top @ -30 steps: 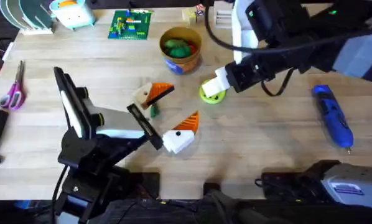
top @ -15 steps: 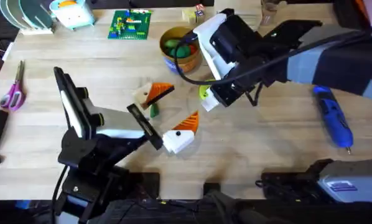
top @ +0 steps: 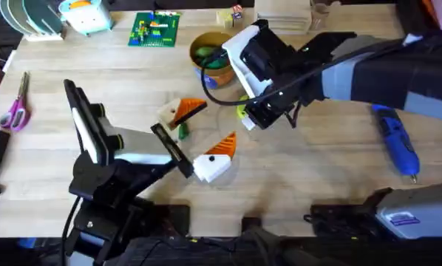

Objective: Pick up the gripper from the table and insert it into the empty holder that is missing its gripper. Then pick up a screw, insert it into the mounting hole, and use the screwdriver to tighten it. Finally, clean up the table by picking up the vegetable and placing it into the bucket.

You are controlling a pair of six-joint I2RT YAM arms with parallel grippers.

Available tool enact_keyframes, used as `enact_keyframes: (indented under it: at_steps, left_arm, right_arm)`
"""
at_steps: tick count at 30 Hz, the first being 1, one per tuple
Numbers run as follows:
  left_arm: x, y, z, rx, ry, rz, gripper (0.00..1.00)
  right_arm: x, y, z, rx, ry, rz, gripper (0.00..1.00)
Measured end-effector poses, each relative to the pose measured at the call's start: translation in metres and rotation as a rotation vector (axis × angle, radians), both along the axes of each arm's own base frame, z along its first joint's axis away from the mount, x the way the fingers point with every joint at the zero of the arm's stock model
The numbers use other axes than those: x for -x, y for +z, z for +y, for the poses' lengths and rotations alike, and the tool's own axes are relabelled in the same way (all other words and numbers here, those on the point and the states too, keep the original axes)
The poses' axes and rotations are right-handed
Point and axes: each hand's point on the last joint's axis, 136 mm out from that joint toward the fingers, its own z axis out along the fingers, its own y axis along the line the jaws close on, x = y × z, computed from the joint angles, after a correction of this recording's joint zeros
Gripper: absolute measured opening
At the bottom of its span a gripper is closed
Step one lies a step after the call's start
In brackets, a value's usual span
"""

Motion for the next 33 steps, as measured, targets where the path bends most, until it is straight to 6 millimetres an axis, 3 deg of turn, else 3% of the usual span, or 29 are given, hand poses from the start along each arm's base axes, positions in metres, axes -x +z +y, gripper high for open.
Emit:
enact_keyframes:
  at_steps: [10,24,33]
  left_arm:
    - [0.0,0.0,0.0,0.0,0.0,0.0,0.993]
    - [0.0,0.0,0.0,0.0,0.0,0.0,0.993]
    - [0.0,0.0,0.0,0.0,0.0,0.0,0.993]
  right_arm:
    - [-0.005,0.001,-0.001,0.005,-0.022,-0.02,0.013]
    - [-0.009,0.005,-0.001,0.003,-0.058,-0.038,0.007]
    - [-0.017,0.047,0.004,-0.061,-0.06,-0.116,0.007]
